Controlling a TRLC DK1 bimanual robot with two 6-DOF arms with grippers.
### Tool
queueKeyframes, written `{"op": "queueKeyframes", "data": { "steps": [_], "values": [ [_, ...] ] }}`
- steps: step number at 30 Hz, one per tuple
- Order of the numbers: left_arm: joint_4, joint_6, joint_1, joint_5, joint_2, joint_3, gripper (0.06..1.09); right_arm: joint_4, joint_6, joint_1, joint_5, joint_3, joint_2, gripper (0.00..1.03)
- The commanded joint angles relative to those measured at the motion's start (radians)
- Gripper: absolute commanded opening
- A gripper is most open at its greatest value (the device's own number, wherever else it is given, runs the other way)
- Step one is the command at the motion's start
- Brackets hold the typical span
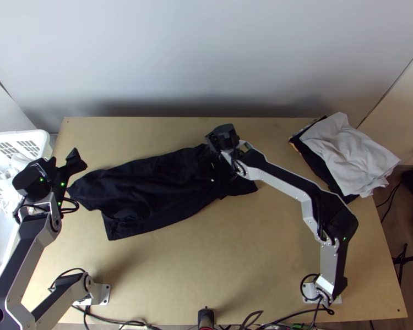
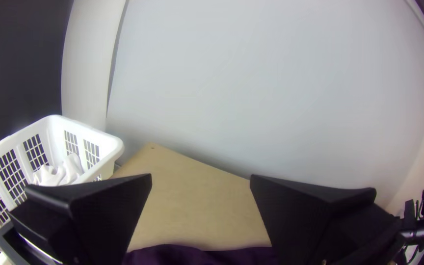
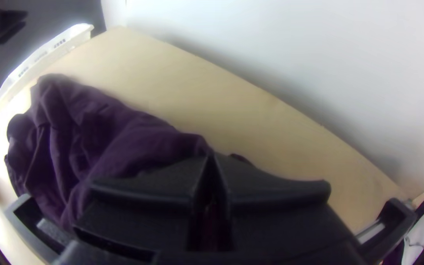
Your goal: Fold the t-shirt
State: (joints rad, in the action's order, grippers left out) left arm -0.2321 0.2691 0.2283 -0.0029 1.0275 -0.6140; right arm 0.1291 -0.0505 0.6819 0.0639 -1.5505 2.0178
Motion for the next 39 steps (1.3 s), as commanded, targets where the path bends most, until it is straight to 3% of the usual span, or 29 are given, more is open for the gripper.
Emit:
{"op": "queueKeyframes", "data": {
  "steps": [1,22,28,30,34,36,39],
  "values": [
    [0.013,-0.002,-0.01,0.001,-0.017,0.0,1.03,0.004,0.046,-0.074,0.014,0.03,-0.016,0.03],
    [0.047,0.024,0.002,0.001,0.02,0.028,1.03,0.0,0.044,-0.16,0.017,-0.013,-0.051,0.03],
    [0.313,0.122,0.045,0.003,0.198,-0.15,1.03,0.0,0.057,-0.143,0.017,0.017,-0.076,0.03],
    [0.326,0.16,0.055,0.012,0.241,-0.193,1.03,0.0,0.061,-0.134,0.017,0.038,-0.094,0.03],
    [0.352,0.211,0.06,0.098,0.332,-0.28,1.03,0.0,0.069,-0.117,0.019,0.087,-0.137,0.03],
    [0.404,0.209,0.06,0.158,0.396,-0.352,0.96,0.0,0.077,-0.114,0.019,0.104,-0.154,0.03],
    [0.511,0.214,0.062,0.17,0.493,-0.475,0.93,0.0,0.078,-0.114,0.02,0.122,-0.177,0.03]
  ]
}}
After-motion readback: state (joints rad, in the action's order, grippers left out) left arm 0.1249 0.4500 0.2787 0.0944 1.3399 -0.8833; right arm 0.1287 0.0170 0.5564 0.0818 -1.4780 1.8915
